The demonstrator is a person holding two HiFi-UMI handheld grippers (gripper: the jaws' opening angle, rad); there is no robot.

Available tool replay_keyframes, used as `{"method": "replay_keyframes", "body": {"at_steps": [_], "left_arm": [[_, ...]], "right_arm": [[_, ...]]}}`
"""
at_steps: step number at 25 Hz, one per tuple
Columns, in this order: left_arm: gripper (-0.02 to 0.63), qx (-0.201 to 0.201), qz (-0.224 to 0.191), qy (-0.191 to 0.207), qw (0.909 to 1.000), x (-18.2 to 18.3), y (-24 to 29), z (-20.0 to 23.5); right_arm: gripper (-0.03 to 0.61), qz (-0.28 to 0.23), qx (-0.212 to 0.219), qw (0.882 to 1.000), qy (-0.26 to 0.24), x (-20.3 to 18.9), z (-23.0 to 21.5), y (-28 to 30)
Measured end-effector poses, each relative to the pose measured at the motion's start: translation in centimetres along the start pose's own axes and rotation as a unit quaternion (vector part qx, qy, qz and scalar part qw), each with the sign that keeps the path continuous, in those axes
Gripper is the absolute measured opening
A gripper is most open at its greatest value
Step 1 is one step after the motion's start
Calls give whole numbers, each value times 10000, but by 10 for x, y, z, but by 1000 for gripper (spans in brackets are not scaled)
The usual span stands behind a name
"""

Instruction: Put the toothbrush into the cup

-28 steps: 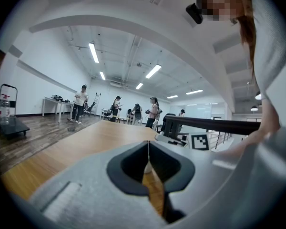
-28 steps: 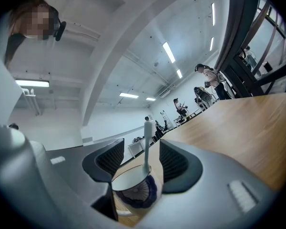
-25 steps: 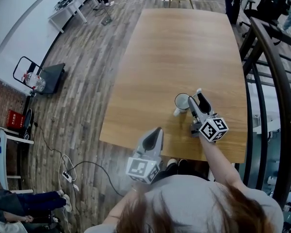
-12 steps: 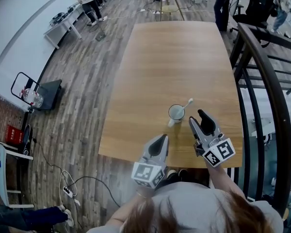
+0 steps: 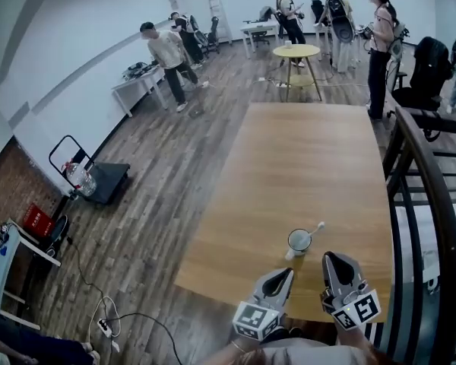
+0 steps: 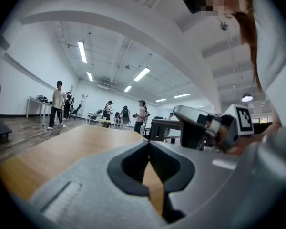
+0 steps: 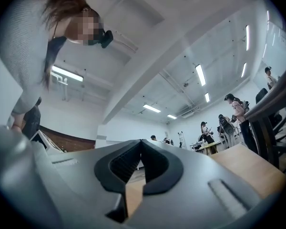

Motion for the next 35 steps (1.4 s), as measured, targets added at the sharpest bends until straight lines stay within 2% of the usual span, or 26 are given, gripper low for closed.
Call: {"method": "replay_keyframes", "body": {"at_steps": [5,10,18,27,35], "left_arm": [[2,89,-125,108,9998,-13,-6,-19],[2,156,-294,220,9992,-13,-4,-23],[2,32,-436,278,9987,-5,-35,-30],[2,-212,-160,320,9991,-19,-127,-45],[2,-464,-122,365,9982,-32,-199,-55]], "right_arm": [[-2,200,334,9992,-85,-4,12,-8],[-1,196,528,9983,-158,-3,12,-9],[0,108,449,9984,-327,12,49,-21],[0,84,154,9998,-86,5,140,-55],[0,181,-243,9992,-270,5,226,-88]]}}
Point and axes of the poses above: the fingertips, and each gripper's own axes: y forward along the fingers, z to its left, x out of its top, the point moved 10 cm from there along -y, backward along the fingers, and after that the axes turned 6 degrees about x, right-handed, at the moved point
